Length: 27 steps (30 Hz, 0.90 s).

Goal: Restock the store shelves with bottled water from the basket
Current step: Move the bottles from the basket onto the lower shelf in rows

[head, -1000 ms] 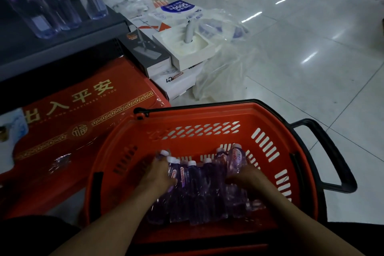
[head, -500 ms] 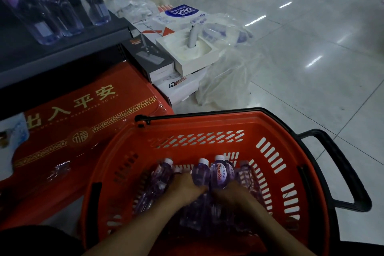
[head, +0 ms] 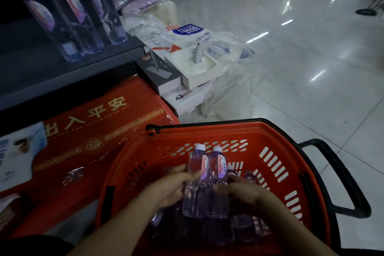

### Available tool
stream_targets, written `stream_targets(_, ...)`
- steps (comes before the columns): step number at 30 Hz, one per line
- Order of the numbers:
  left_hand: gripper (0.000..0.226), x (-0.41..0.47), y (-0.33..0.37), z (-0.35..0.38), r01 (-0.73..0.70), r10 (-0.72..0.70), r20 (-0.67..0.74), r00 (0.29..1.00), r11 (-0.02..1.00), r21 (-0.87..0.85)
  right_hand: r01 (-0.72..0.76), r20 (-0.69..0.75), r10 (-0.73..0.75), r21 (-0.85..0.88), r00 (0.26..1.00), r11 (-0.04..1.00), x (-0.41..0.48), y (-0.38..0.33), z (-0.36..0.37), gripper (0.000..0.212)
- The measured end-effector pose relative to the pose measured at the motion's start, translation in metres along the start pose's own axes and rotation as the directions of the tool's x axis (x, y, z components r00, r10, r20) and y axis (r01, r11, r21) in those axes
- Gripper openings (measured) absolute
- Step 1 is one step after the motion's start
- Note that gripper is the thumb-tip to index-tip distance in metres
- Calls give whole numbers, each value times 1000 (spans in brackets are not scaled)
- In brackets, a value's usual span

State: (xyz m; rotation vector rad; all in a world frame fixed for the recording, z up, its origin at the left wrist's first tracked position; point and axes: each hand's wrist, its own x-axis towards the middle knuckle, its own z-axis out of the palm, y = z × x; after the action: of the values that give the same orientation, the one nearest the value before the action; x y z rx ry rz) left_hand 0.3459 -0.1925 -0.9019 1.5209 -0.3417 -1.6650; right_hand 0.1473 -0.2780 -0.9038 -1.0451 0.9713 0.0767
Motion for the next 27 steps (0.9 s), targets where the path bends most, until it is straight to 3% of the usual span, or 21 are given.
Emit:
stream_targets(4,68,-32,32,-14,-152,154,-50,987,988,39,192,-38,-190,67,981,979,-12,-38,25,51)
stream_targets(9,74,-85,103,-40,-415,416,-25,909,909,30,424,-75,-418,78,905,903,-36,-100,71,42)
stream_targets(13,62,-136,158,-62,-636,641,-33,767,765,101,608,-77,-604,33,793,794,-48,-154,115,39)
stream_targets(17,64,-183,199,-95,-777,791,-107,602,611,150,729,-49,-731,-50,681,683,-42,-209,160,43)
stream_targets(21,60,-208,218,-135,-839,859,-202,470,506,200,805,-16,-813,-131,582,578,-30,-250,213,64)
stream_targets(24,55,-215,220,-165,-862,867,-297,400,466,199,829,-2,-844,-181,537,528,-11,-270,248,58)
stream_targets(27,50,-216,220,-193,-885,859,-392,329,425,188,824,26,-840,-210,542,525,11,-287,280,47)
